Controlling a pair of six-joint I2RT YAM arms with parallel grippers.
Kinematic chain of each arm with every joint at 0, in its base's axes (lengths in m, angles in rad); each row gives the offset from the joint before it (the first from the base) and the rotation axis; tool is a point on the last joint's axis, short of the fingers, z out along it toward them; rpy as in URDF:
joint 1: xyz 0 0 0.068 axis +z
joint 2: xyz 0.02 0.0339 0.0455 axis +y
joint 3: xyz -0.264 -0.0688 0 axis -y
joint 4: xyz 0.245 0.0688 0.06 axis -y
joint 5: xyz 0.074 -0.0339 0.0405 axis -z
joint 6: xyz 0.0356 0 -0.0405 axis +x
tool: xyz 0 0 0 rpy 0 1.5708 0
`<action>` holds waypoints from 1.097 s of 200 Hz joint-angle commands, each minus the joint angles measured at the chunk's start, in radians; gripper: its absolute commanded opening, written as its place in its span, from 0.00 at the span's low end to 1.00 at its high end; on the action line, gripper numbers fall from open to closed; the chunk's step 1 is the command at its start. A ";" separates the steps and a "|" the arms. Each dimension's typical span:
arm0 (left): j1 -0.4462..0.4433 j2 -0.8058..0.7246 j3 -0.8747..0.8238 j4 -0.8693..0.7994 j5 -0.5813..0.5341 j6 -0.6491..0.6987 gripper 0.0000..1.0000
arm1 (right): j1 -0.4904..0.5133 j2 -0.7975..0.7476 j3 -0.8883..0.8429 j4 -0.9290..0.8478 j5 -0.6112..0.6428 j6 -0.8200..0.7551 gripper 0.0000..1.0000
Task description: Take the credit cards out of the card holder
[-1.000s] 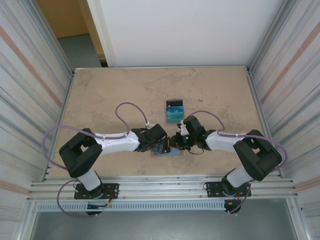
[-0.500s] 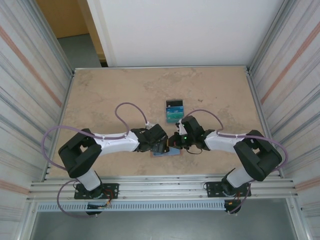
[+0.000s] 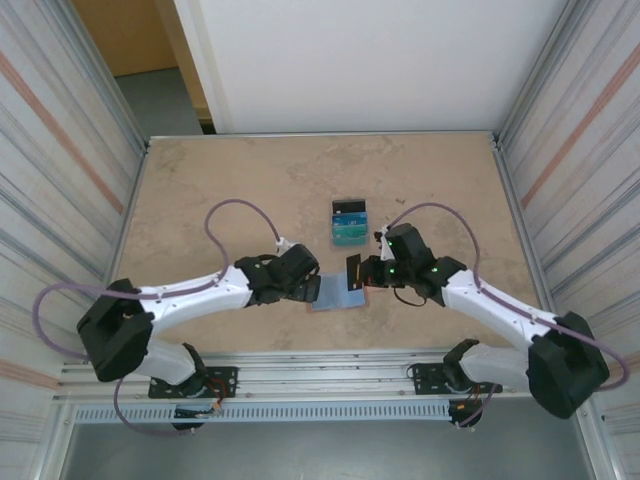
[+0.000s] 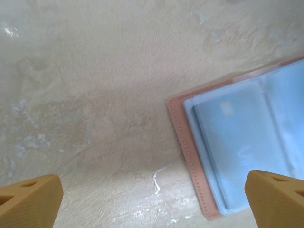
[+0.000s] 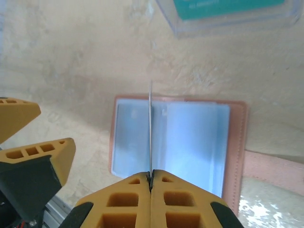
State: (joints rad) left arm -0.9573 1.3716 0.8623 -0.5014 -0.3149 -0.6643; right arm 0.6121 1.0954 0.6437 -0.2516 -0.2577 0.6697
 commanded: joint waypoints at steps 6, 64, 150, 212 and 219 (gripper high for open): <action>0.007 -0.083 0.028 -0.009 -0.008 0.020 0.99 | -0.008 -0.097 0.009 0.000 -0.028 -0.025 0.00; 0.080 -0.293 -0.097 0.362 0.249 -0.015 0.89 | -0.038 -0.178 -0.050 0.315 -0.167 0.105 0.00; 0.193 -0.346 -0.139 0.649 0.563 -0.033 0.77 | -0.038 -0.063 -0.019 0.602 -0.327 0.238 0.00; 0.218 -0.291 -0.143 0.744 0.663 -0.064 0.63 | -0.022 -0.062 -0.009 0.665 -0.340 0.277 0.00; 0.219 -0.285 -0.148 0.765 0.674 -0.075 0.60 | -0.018 -0.062 -0.009 0.673 -0.341 0.280 0.00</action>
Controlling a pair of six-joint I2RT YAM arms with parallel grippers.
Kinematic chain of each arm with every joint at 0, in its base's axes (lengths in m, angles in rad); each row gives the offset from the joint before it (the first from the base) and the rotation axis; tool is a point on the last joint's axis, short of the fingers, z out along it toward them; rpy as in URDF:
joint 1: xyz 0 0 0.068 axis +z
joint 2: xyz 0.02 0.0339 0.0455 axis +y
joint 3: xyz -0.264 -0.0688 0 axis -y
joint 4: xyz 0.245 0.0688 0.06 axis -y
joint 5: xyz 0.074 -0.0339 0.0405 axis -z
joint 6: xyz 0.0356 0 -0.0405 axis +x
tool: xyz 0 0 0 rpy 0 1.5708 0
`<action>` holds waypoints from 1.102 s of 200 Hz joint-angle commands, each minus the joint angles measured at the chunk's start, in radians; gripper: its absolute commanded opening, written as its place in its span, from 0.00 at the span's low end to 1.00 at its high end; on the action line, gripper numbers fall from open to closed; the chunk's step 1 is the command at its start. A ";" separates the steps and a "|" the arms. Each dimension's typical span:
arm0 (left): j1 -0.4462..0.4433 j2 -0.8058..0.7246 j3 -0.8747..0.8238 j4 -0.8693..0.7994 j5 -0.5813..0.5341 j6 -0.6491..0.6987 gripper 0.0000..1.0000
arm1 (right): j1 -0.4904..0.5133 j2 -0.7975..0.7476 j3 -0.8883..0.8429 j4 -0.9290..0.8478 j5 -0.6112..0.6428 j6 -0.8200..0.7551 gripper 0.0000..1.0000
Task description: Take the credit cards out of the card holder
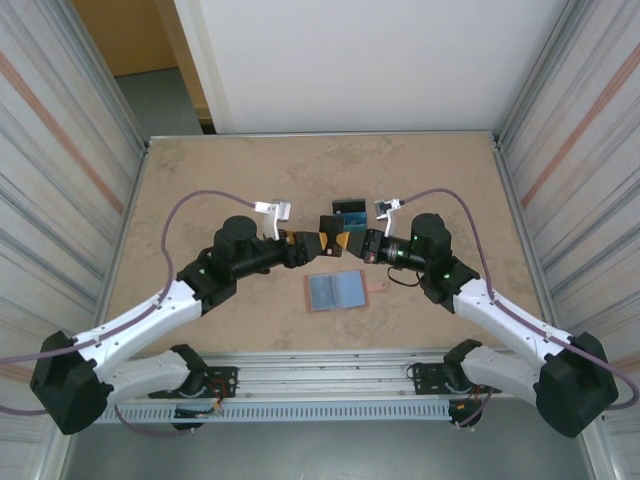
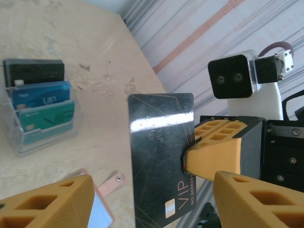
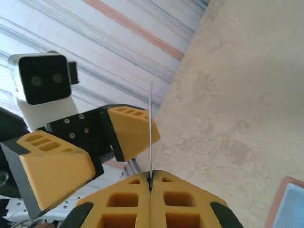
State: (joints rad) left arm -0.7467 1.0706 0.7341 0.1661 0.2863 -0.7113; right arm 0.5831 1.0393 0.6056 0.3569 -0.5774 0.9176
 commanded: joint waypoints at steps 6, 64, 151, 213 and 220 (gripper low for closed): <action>0.013 0.022 -0.024 0.119 0.083 -0.038 0.58 | 0.016 -0.005 0.030 0.070 -0.022 0.033 0.00; 0.024 0.066 -0.033 0.234 0.162 -0.073 0.21 | 0.040 0.014 0.042 0.102 -0.022 0.032 0.00; 0.101 0.045 0.158 -0.226 0.079 0.329 0.00 | 0.044 -0.028 0.093 -0.263 0.153 -0.125 0.45; 0.136 0.293 0.509 -0.536 0.030 0.855 0.00 | 0.051 -0.044 0.162 -0.621 0.422 -0.192 0.62; 0.136 0.338 0.558 -0.567 0.023 0.897 0.00 | 0.052 -0.043 0.172 -0.659 0.459 -0.194 0.63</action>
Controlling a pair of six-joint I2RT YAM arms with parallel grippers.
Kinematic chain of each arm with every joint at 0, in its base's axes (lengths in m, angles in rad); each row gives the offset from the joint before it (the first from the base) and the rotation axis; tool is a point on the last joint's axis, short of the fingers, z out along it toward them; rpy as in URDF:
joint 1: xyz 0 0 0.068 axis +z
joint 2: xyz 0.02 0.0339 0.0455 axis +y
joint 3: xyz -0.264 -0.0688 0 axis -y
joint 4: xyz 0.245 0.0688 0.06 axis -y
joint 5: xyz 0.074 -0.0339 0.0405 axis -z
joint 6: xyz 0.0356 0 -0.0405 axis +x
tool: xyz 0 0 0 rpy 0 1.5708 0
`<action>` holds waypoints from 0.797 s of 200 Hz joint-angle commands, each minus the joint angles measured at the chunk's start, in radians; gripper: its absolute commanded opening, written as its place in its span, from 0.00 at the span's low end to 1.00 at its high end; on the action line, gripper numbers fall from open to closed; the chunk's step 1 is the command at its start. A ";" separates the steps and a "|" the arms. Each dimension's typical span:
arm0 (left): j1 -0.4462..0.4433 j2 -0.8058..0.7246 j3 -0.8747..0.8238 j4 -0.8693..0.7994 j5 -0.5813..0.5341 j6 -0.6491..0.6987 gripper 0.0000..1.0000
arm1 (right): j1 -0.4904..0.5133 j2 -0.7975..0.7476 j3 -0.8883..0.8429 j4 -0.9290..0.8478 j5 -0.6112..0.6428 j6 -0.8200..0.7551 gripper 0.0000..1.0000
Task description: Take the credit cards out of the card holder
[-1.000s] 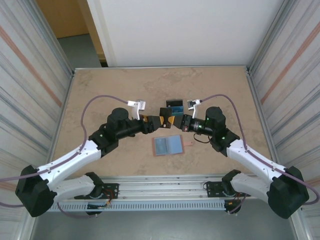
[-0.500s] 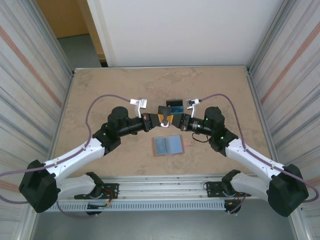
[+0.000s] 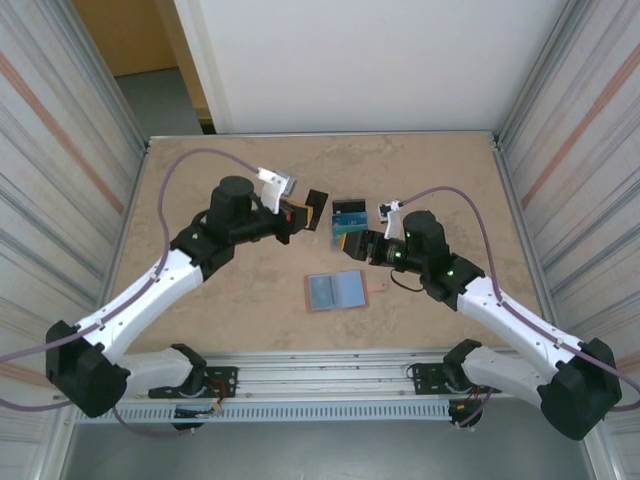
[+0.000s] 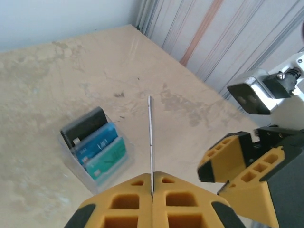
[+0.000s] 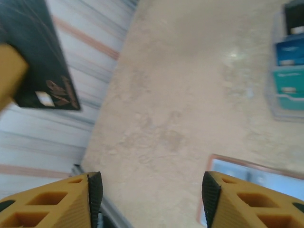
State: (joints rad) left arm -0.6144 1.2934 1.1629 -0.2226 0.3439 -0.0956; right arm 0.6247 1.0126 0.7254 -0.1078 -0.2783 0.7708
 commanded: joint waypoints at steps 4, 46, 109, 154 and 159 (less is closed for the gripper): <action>0.004 0.142 0.157 -0.196 -0.036 0.304 0.00 | 0.012 -0.017 0.057 -0.221 0.191 -0.045 0.64; 0.003 0.364 0.398 -0.324 -0.032 0.513 0.00 | 0.012 -0.044 0.083 -0.383 0.359 -0.041 0.82; 0.004 0.617 0.630 -0.423 -0.013 0.807 0.00 | 0.007 -0.037 0.126 -0.509 0.491 -0.014 0.99; 0.021 0.780 0.779 -0.503 0.049 0.918 0.00 | 0.007 -0.035 0.133 -0.544 0.526 0.009 0.99; 0.025 0.794 0.796 -0.515 0.057 0.926 0.00 | 0.007 -0.038 0.135 -0.549 0.532 0.011 0.99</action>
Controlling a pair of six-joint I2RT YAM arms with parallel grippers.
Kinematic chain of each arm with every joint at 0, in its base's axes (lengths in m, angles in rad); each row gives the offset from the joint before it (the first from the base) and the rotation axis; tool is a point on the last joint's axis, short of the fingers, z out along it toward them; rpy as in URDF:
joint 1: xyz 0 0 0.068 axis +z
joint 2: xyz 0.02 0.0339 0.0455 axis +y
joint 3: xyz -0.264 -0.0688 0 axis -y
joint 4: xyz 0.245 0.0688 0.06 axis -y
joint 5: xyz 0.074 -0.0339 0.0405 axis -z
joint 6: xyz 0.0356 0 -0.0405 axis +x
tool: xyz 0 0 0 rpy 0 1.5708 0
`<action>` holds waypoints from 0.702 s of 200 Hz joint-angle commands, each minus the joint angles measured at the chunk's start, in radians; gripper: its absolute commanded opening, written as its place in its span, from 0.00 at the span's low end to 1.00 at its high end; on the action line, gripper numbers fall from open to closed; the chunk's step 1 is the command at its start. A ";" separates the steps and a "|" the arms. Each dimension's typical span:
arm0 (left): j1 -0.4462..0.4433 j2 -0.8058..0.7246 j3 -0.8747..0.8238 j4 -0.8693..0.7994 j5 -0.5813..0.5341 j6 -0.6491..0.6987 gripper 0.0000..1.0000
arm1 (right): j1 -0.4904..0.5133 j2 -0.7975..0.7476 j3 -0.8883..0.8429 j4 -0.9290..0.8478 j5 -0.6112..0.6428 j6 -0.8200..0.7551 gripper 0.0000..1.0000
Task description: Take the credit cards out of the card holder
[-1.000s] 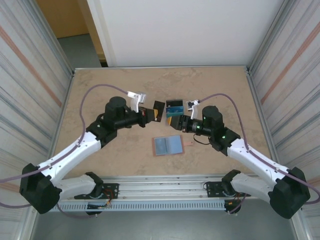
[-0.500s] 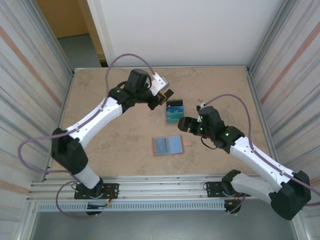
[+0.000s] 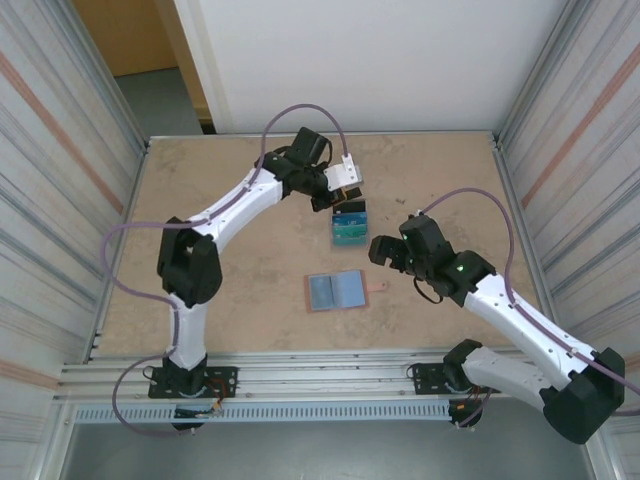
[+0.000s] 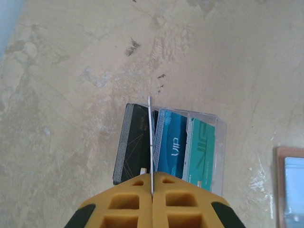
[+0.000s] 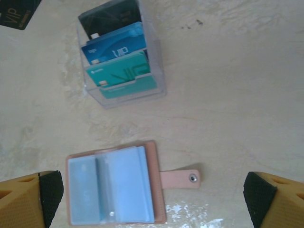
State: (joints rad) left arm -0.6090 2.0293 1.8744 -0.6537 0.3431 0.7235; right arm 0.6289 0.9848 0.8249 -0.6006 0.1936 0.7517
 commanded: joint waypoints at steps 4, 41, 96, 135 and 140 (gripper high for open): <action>0.023 0.074 0.099 -0.091 0.063 0.113 0.00 | 0.003 -0.011 0.037 -0.061 0.064 0.032 0.99; 0.039 0.183 0.201 -0.159 0.079 0.176 0.00 | 0.003 -0.040 0.043 -0.089 0.096 0.048 0.99; 0.041 0.282 0.307 -0.218 0.076 0.213 0.00 | 0.003 -0.055 0.032 -0.088 0.120 0.074 0.99; 0.041 0.313 0.342 -0.228 0.083 0.219 0.00 | 0.003 -0.047 0.036 -0.087 0.121 0.076 0.99; 0.041 0.316 0.343 -0.230 0.083 0.220 0.00 | 0.002 -0.046 0.036 -0.085 0.120 0.076 0.99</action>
State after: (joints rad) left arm -0.5686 2.3211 2.1742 -0.8429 0.4007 0.9176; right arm 0.6289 0.9424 0.8352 -0.6624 0.2878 0.8036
